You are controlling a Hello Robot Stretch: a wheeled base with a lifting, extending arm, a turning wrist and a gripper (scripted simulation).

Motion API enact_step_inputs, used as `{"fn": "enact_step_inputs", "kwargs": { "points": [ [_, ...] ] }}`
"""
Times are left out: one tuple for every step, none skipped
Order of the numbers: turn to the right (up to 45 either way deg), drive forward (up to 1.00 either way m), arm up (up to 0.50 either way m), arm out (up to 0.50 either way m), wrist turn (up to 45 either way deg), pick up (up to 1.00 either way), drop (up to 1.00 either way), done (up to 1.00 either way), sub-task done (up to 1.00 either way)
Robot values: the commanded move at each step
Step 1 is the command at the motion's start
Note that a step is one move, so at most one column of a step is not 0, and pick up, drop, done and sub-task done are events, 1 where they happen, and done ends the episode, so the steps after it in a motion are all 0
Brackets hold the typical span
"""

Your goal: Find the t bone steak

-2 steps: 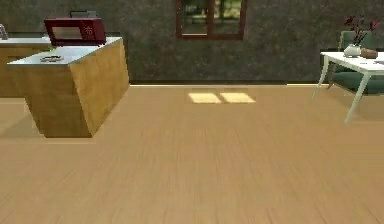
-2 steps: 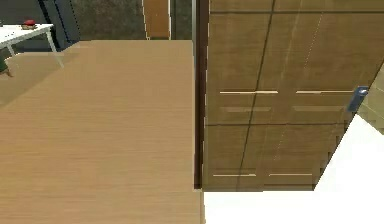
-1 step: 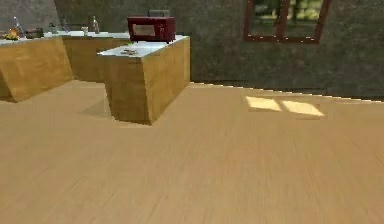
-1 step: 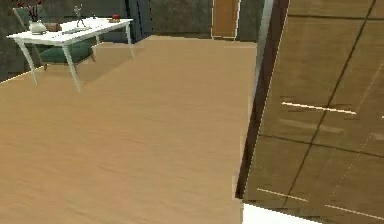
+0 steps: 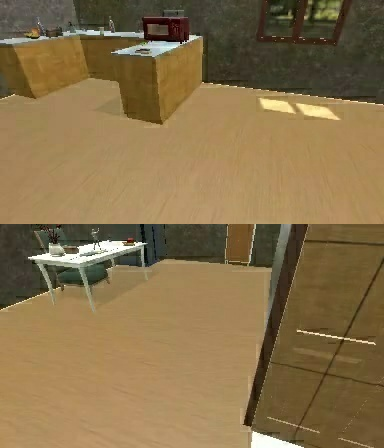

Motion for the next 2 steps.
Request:
{"fn": "enact_step_inputs", "kwargs": {
  "points": [
    [0.0,1.0,0.0,0.0,0.0,0.0,0.0,0.0,0.0],
    [0.0,0.9,0.0,0.0,0.0,0.0,0.0,0.0,0.0]
  ]
}}
